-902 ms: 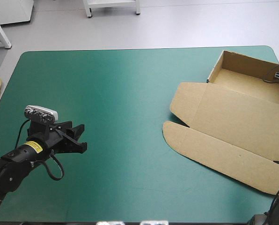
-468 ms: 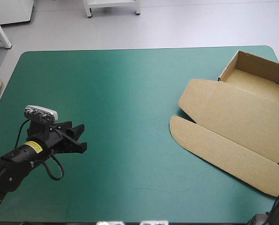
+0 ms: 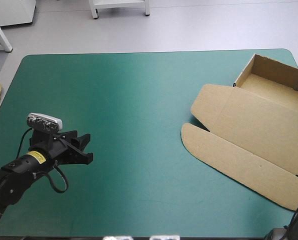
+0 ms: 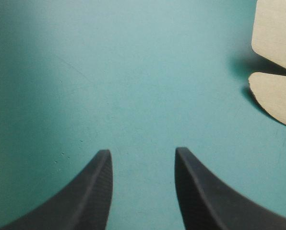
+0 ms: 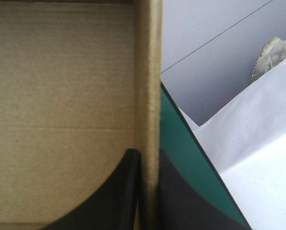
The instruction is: Fold the box
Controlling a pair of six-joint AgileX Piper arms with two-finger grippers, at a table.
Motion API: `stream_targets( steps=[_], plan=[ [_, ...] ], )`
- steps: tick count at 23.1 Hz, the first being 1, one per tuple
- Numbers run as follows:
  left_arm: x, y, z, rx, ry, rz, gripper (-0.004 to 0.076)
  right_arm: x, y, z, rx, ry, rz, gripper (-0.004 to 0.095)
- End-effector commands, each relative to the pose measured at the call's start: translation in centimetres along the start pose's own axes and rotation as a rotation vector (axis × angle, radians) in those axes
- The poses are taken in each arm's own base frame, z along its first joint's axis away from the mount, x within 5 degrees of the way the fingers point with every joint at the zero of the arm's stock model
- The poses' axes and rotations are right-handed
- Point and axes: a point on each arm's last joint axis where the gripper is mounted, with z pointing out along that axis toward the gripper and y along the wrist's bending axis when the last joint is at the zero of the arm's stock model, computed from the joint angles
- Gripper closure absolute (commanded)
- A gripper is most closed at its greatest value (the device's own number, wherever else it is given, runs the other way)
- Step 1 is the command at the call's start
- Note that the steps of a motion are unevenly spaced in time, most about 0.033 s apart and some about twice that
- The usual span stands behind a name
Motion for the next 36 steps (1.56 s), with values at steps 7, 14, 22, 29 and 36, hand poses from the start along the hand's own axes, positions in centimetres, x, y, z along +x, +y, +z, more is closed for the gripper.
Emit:
stream_targets(
  steps=[7,14,22,29,36],
  plan=[
    [-1.2,-0.2,-0.6,0.009,-0.085,-0.008,0.0420,-0.5,-0.4,-5.2,0.005,-0.149,-0.002,0.0343],
    [-1.2,-0.2,-0.6,0.009,-0.085,-0.008,0.0420,-0.2,-0.6,-8.4,0.005,-0.227,0.009,0.0310],
    [-1.2,-0.1,-0.6,-0.006,-0.084,0.092,0.0419,4.9,4.3,-22.0,-0.441,-0.509,-0.128,0.0333],
    [-1.4,-0.2,-1.8,-0.009,-0.148,0.103,0.0419,18.9,14.5,-28.9,-0.741,-0.649,-0.564,0.0413],
    [-0.2,-0.3,-2.0,0.007,-0.157,0.060,0.0419,29.5,17.0,-26.7,-0.984,-0.664,-0.750,0.0413]
  ],
)
